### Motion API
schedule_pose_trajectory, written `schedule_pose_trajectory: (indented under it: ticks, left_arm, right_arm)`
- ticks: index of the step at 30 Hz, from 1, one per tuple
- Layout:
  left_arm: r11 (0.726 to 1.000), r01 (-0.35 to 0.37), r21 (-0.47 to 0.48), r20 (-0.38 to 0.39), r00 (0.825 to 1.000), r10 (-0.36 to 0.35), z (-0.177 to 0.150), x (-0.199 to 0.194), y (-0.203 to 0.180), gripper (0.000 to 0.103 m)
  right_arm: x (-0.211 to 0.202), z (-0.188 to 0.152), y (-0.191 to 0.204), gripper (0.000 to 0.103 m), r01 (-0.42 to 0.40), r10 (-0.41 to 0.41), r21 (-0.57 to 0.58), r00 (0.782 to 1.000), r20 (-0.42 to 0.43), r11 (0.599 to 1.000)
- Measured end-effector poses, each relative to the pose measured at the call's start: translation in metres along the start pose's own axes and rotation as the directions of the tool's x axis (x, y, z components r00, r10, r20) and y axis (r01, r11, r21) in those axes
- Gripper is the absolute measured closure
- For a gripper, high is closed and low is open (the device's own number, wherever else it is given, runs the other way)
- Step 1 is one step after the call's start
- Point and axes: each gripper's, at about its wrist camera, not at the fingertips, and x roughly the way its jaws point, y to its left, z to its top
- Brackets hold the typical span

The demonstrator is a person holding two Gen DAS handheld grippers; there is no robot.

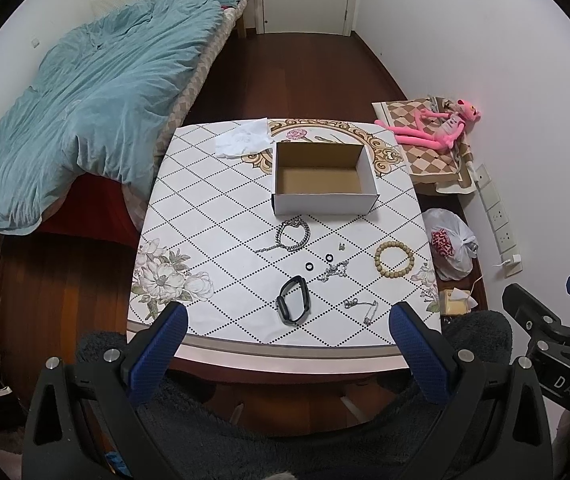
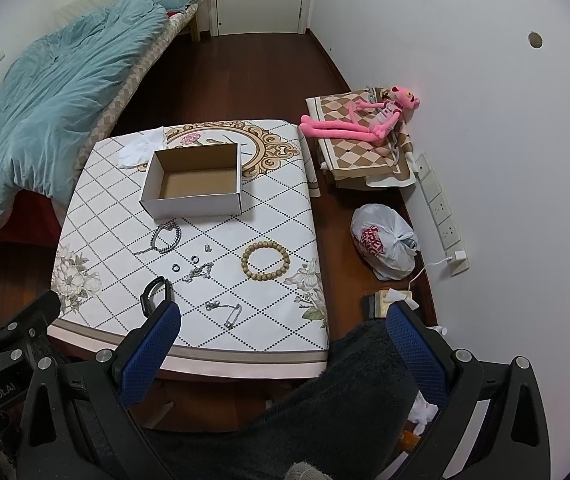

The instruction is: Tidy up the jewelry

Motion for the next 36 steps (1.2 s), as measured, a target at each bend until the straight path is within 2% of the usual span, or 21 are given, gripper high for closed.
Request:
schedule_pose_trajectory:
  ticks: [36]
  left_arm:
    - [1.000,0.000,0.006,0.041,0.999,-0.001,-0.002,-0.014,0.000,0.000]
  right_arm:
    - [-0.014,0.003,-0.003,0.000,-0.006,0.005,0.004,1.000,0.025,1.000]
